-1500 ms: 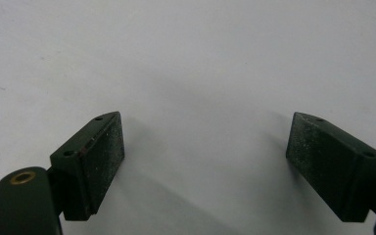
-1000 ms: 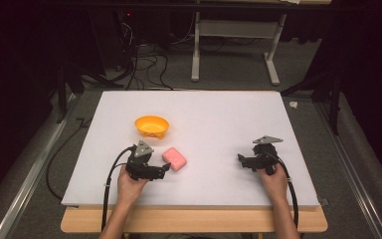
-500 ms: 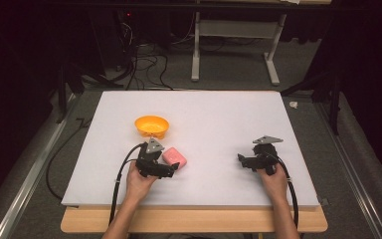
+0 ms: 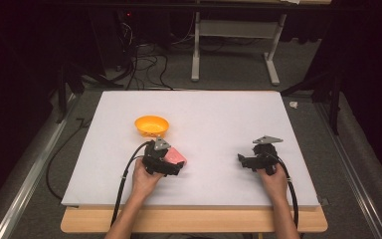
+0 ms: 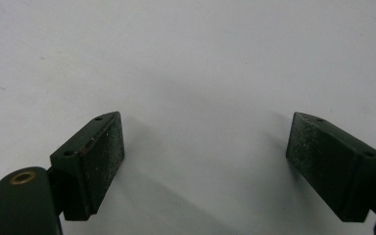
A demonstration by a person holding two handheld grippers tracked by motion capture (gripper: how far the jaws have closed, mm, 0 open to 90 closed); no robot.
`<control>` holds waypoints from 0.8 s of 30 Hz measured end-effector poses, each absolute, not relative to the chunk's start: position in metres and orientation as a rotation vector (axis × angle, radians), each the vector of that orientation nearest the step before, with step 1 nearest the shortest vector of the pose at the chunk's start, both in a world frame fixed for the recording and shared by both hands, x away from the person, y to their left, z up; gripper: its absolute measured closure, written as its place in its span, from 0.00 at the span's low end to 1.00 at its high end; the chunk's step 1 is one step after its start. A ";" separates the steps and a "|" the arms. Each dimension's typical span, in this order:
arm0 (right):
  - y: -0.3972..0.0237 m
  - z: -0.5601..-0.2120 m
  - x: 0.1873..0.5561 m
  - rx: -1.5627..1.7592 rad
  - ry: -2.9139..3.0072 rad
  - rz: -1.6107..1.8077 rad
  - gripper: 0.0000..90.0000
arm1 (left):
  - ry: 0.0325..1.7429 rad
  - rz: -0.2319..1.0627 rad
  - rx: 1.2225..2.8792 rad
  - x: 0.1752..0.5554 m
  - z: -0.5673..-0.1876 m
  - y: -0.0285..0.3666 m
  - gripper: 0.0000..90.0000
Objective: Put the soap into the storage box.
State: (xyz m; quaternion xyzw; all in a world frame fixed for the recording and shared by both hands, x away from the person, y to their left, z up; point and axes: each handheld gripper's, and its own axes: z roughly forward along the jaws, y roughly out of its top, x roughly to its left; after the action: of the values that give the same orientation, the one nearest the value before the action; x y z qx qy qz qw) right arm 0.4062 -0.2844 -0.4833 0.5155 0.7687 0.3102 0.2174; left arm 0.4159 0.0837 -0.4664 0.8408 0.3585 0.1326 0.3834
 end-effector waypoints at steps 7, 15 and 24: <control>-0.284 -0.483 0.406 1.428 2.127 0.860 0.16 | 0.915 0.343 2.187 0.419 -0.475 0.079 0.07; -0.284 -0.483 0.406 1.428 2.129 0.859 0.16 | 0.892 0.390 2.241 0.417 -0.480 0.073 0.08; -0.284 -0.483 0.406 1.427 2.128 0.858 0.16 | 0.907 0.384 2.241 0.418 -0.482 0.073 0.11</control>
State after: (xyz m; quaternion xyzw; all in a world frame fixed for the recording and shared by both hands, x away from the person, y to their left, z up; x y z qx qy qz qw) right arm 0.4062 -0.2844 -0.4833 0.5154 0.7687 0.3100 0.2177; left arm 0.4180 0.0731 -0.4817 0.8610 0.3484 0.1475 0.3399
